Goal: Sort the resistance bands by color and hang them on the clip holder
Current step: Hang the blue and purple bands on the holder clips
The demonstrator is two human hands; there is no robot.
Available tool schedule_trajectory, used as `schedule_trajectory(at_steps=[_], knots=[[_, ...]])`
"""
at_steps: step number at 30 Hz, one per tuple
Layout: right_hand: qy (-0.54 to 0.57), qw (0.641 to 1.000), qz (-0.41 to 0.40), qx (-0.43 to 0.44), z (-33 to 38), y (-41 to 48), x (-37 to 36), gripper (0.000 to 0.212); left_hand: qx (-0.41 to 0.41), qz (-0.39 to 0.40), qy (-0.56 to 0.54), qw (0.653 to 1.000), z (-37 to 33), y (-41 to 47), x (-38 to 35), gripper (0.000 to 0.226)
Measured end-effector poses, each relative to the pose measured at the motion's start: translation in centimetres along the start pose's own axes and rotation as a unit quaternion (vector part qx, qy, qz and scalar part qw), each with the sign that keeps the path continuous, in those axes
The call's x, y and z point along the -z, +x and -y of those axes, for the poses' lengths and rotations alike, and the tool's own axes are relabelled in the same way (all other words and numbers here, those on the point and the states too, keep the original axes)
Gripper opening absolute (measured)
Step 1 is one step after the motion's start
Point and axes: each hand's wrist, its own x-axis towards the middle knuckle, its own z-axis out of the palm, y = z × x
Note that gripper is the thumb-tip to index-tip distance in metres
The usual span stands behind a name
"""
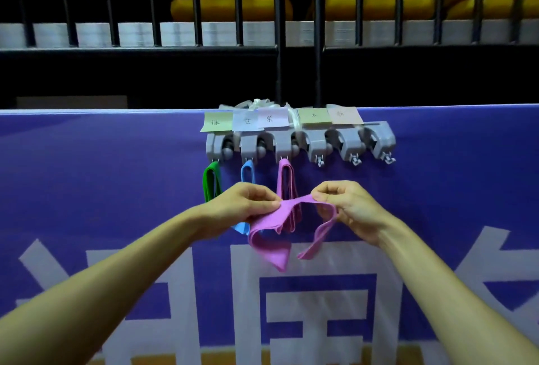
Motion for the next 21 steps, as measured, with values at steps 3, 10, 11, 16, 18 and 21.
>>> schedule_trajectory(at_steps=[3,10,11,16,18,21], knots=[[-0.052,0.999,-0.011,0.013,0.5,0.5,0.1,0.015,-0.004,0.004,0.034,0.999,-0.8,0.3,0.7,0.013],[-0.034,0.999,-0.033,0.011,1.3,2.2,0.0,0.011,-0.025,-0.03,0.055,0.998,-0.7,1.7,1.8,0.013],[-0.018,0.999,-0.038,0.011,1.5,2.6,0.0,0.01,-0.029,-0.038,0.053,0.997,-0.6,2.1,1.8,0.014],[0.031,0.994,-0.104,0.006,2.4,5.1,-0.1,0.01,-0.042,-0.099,0.055,0.993,-2.1,4.6,2.1,0.016],[0.044,0.989,-0.139,-0.005,2.6,6.4,-0.3,0.009,-0.041,-0.127,0.069,0.989,-2.7,5.9,2.5,0.014],[0.047,0.984,-0.17,-0.023,2.5,8.4,-0.5,0.009,-0.039,-0.173,0.118,0.977,-3.2,7.8,3.0,0.017]])
